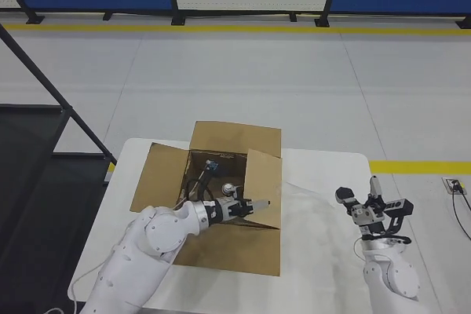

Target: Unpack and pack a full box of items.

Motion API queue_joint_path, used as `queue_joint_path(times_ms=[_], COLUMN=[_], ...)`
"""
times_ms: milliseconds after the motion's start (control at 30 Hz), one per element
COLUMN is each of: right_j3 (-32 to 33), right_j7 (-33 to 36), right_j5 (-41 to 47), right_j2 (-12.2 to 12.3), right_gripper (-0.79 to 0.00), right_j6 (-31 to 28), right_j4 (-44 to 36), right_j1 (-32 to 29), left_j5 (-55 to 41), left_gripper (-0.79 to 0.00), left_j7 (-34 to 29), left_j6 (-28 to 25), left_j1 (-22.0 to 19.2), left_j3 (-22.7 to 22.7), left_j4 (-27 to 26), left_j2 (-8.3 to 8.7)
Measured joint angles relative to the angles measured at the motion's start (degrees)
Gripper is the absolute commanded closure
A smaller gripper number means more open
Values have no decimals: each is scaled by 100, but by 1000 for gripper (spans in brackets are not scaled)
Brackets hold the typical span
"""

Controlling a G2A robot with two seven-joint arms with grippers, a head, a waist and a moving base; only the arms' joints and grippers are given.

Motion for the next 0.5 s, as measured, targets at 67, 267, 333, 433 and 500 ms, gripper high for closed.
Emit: queue_joint_path(times_ms=[67,267,333,433,500], right_j3=[28,186,256,340,373], right_j7=[3,-139,-171,-223,-255], right_j5=[15,86,128,131,113], right_j2=[8,32,42,56,63], right_gripper=[-785,-785,-785,-785,-785], right_j6=[1,-102,-135,-170,-184], right_j4=[19,12,-21,-72,-108], right_j1=[27,22,-16,-81,-123], left_j5=[137,678,890,1179,1356], left_gripper=[-785,-785,-785,-785,-785], left_j7=[110,557,785,1128,1313], left_j6=[76,288,339,401,436], left_j1=[-8,-79,-74,-71,-87], left_j3=[66,400,552,757,891], left_j4=[-164,-462,-549,-613,-627], left_j2=[-18,-107,-148,-210,-253])
